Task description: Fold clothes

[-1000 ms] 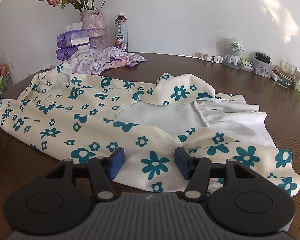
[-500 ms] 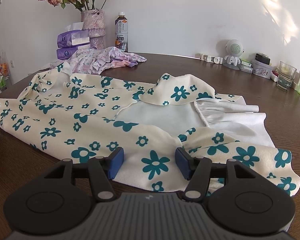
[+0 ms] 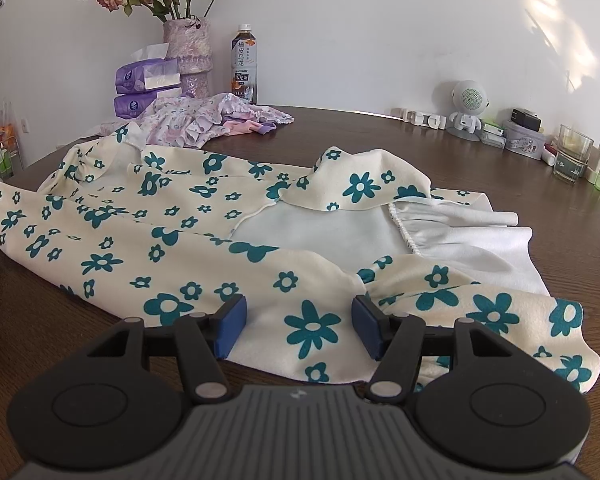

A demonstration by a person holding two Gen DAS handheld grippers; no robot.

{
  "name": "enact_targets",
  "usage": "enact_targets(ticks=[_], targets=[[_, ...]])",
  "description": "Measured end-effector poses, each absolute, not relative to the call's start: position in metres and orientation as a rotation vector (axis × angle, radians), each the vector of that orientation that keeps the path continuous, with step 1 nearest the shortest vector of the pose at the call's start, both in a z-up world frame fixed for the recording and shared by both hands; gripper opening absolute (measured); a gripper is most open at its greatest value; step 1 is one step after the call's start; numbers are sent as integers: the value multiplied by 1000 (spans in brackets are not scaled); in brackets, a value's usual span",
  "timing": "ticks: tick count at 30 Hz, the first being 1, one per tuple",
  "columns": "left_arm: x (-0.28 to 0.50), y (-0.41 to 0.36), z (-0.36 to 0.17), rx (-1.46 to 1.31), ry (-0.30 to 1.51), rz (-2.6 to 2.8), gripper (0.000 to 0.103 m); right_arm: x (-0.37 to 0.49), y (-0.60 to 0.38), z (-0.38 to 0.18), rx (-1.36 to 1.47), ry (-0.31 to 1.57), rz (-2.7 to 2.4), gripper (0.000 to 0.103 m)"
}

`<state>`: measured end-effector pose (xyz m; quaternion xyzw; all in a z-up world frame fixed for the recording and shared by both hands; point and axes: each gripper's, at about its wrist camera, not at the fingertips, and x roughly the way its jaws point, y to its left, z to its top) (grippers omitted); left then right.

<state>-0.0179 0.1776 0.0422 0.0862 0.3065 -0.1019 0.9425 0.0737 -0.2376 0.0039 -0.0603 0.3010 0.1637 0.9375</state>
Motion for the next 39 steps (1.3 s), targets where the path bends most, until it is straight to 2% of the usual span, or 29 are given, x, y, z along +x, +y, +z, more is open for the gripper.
enact_targets(ticks=[10,12,16,20,22,24,29,32,33,34,39], targets=[[-28,152,20,428,601,-74,4,73,-239,3,-117,615,344,61],[-32,145,17,507,594,-58,9,73,-240,4,-116,615,347,61],[-38,147,17,584,600,34,11,72,-241,3,-112,615,351,62],[-44,170,39,371,570,33,12,72,-240,3,-112,616,353,63],[-42,179,53,210,538,-22,16,72,-239,3,-115,615,352,63],[-35,181,61,96,524,-78,25,72,-239,3,-118,614,350,63],[-5,180,52,-78,584,-142,25,70,-237,3,-127,609,345,64],[6,185,36,-152,642,-136,22,69,-238,3,-126,608,346,64],[8,187,30,-177,662,-133,9,69,-238,3,-124,608,347,64],[8,191,26,-203,672,-130,7,69,-239,3,-122,608,348,64],[-1,204,16,-283,658,-108,6,70,-240,3,-113,612,352,64]])
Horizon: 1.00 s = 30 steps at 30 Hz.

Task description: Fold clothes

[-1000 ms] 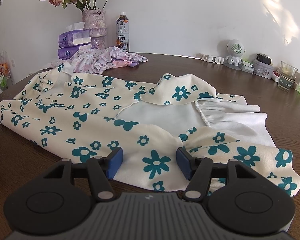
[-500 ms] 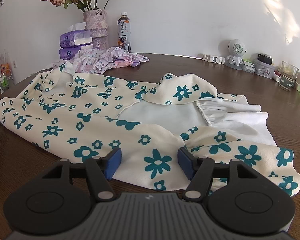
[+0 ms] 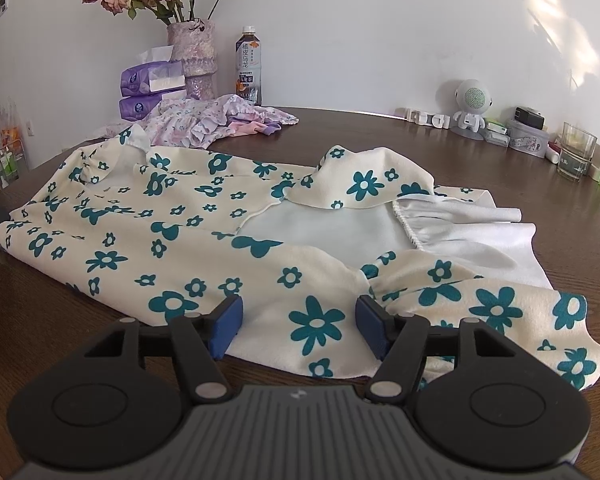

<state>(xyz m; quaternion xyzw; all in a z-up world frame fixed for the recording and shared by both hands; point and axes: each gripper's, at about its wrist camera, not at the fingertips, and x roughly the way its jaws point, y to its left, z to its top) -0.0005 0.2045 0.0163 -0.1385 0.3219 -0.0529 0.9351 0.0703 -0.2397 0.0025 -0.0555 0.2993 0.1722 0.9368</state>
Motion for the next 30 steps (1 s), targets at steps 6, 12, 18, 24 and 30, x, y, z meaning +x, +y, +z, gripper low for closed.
enact_targets(ticks=[6,12,18,24,30], targets=[[-3,184,33,-131,604,51,20,69,-240,2,-111,611,351,64],[-3,130,53,-62,489,-135,20,70,-239,2,-111,612,350,65],[16,80,27,54,556,-241,22,70,-239,2,-111,611,350,65],[19,111,8,-111,611,-209,17,70,-240,2,-106,613,354,65],[17,101,17,-77,602,-181,25,69,-238,5,-109,606,351,66]])
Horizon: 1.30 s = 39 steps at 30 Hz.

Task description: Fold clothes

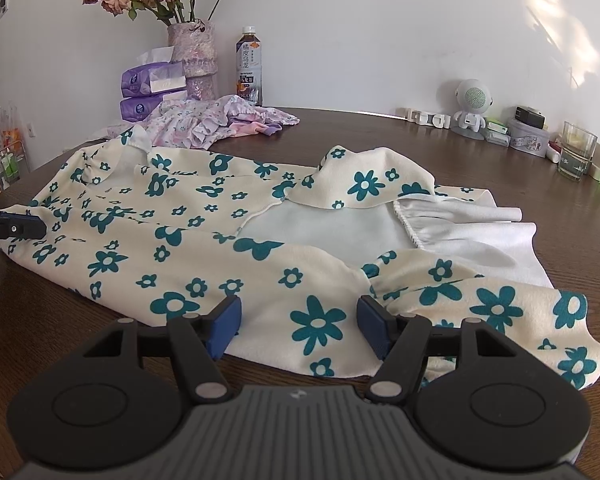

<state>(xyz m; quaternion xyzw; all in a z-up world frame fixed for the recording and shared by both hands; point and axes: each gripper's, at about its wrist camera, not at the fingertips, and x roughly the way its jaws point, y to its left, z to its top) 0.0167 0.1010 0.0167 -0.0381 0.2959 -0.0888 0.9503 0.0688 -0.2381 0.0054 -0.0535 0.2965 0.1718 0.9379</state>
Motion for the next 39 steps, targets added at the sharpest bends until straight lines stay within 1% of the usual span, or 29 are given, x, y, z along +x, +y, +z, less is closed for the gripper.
enact_targets(ticks=[2,5,8,9,12,14,20,21,23,28,30,39], targets=[[16,89,25,-50,571,-208,33,66,-232,13,-100,581,368,66],[22,68,32,-23,545,-278,34,65,-212,27,-82,534,456,65],[34,46,32,6,550,-331,34,72,-181,28,-140,537,513,51],[38,40,29,14,567,-338,34,75,-174,26,-158,545,518,49],[46,36,18,8,627,-339,34,84,-162,15,-203,582,497,49],[47,40,14,-12,629,-346,34,87,-166,8,-207,603,481,50],[47,49,12,-55,631,-360,34,88,-209,7,-149,611,402,49],[47,48,12,-52,631,-360,34,89,-216,7,-142,611,389,40],[47,48,13,-48,631,-358,34,89,-226,8,-141,601,370,32],[47,47,12,-46,632,-358,34,90,-246,10,-123,591,302,35],[48,48,12,-45,632,-358,34,91,-253,10,-111,592,287,43],[49,55,11,-101,635,-370,34,85,-286,11,-105,572,166,42]])
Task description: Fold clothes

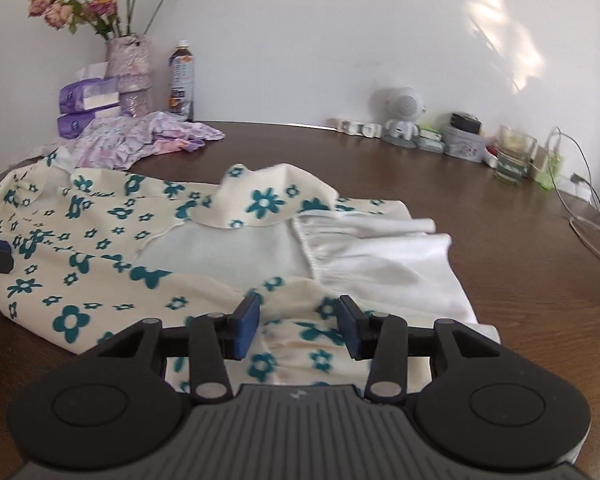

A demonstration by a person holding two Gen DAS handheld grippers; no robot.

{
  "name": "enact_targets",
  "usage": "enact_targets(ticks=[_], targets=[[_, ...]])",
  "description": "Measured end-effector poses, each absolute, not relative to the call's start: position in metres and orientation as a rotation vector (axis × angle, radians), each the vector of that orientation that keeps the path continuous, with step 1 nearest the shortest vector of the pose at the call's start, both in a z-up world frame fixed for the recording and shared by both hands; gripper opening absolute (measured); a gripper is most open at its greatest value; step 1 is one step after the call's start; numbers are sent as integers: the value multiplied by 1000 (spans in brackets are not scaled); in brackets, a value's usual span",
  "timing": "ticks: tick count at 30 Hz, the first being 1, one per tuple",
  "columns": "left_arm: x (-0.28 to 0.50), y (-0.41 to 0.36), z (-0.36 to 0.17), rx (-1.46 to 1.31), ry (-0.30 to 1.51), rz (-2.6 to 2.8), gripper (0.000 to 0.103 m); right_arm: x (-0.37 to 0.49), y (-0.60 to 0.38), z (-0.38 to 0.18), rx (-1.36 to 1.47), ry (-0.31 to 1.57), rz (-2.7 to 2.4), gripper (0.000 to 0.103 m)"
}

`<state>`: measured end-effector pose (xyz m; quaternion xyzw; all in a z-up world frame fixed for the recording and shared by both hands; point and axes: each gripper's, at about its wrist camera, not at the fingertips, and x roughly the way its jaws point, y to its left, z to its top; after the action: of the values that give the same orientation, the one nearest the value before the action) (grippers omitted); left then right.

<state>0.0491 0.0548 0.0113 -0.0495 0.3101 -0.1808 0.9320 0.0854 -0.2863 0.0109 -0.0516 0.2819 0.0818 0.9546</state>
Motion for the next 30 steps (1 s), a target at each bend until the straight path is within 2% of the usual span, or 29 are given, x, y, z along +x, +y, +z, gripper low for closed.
enact_targets(ticks=[11,16,24,30], targets=[[47,45,12,-48,631,-332,34,80,-307,14,33,553,158,38],[45,38,12,-5,629,-319,34,59,-262,33,-7,502,381,40],[45,38,12,-3,629,-319,35,64,-177,17,-127,615,611,40],[45,40,13,-21,629,-324,35,63,-181,14,-151,641,585,40]])
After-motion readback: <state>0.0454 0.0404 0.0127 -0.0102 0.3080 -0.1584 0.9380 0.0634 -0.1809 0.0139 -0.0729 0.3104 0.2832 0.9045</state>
